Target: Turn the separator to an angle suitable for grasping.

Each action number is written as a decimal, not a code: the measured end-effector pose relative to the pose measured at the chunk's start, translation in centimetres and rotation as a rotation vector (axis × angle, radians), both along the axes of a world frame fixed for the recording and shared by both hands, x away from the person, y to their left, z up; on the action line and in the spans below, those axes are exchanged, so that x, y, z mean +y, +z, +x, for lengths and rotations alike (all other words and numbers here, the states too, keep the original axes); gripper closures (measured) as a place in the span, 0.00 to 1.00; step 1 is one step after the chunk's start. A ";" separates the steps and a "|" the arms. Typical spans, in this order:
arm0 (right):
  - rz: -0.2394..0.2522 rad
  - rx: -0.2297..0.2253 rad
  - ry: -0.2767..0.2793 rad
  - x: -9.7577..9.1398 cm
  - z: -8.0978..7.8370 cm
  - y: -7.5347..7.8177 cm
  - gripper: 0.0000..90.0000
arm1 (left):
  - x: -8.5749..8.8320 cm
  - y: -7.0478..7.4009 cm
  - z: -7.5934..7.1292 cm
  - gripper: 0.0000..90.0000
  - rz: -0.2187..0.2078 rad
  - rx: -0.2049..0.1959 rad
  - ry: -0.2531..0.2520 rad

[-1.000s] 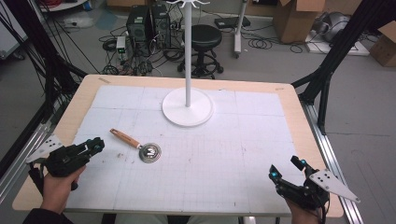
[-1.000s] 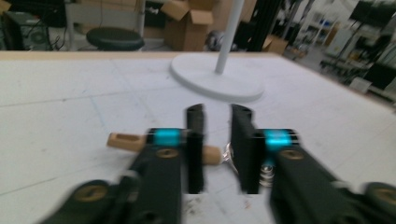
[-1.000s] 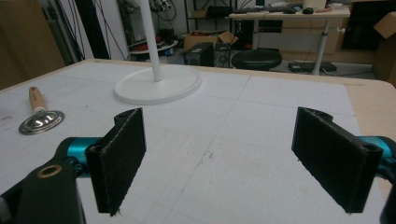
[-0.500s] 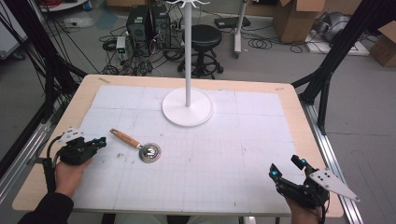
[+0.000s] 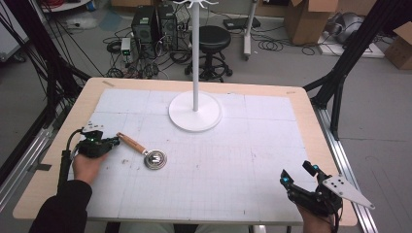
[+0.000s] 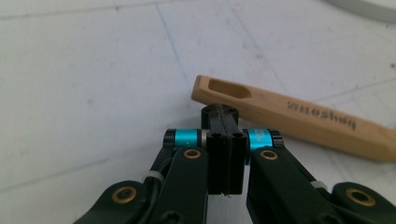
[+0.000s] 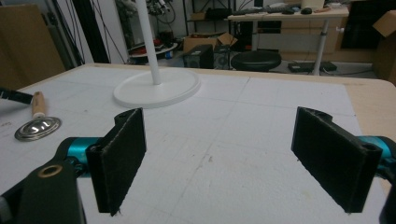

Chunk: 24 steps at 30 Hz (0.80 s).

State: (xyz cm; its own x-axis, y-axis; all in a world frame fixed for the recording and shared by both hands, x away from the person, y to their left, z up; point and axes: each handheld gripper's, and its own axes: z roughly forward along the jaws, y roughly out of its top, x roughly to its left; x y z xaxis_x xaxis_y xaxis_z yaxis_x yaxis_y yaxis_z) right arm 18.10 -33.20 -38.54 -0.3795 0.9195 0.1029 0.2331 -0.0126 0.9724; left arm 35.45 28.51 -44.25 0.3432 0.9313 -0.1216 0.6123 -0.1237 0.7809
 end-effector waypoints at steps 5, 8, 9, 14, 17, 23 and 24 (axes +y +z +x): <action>0.000 0.003 0.010 0.2 0.0 0.0 0.18 | -1.1 0.3 1.3 1.00 0.018 0.038 -0.012; 0.005 -0.002 0.005 0.1 -0.1 0.1 0.18 | -3.0 0.3 2.2 1.00 0.013 0.048 -0.041; 0.005 -0.002 0.005 0.1 -0.1 0.1 0.18 | -3.0 0.3 2.2 1.00 0.013 0.048 -0.041; 0.009 -0.008 0.001 -0.2 -0.2 0.1 0.18 | -5.3 -0.3 2.4 1.00 -0.010 0.064 -0.089; 0.010 -0.007 0.003 -0.3 -0.2 0.1 0.18 | -5.7 -0.2 2.3 1.00 -0.012 0.065 -0.109; 0.009 -0.003 0.003 -0.1 -0.2 0.1 0.18 | -6.7 0.0 1.9 1.00 -0.013 0.058 -0.203; 0.008 -0.003 0.004 -0.1 -0.2 0.1 0.18 | -6.7 0.3 1.8 1.00 -0.020 0.048 -0.197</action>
State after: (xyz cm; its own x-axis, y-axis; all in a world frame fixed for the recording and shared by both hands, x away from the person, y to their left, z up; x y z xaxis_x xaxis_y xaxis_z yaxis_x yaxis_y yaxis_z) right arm 17.93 -33.30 -38.49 -0.3833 0.9171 0.1096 0.2304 -0.0200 0.9729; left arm 37.30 21.78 -43.97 0.5118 0.8440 -0.1601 0.6142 -0.2291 0.7552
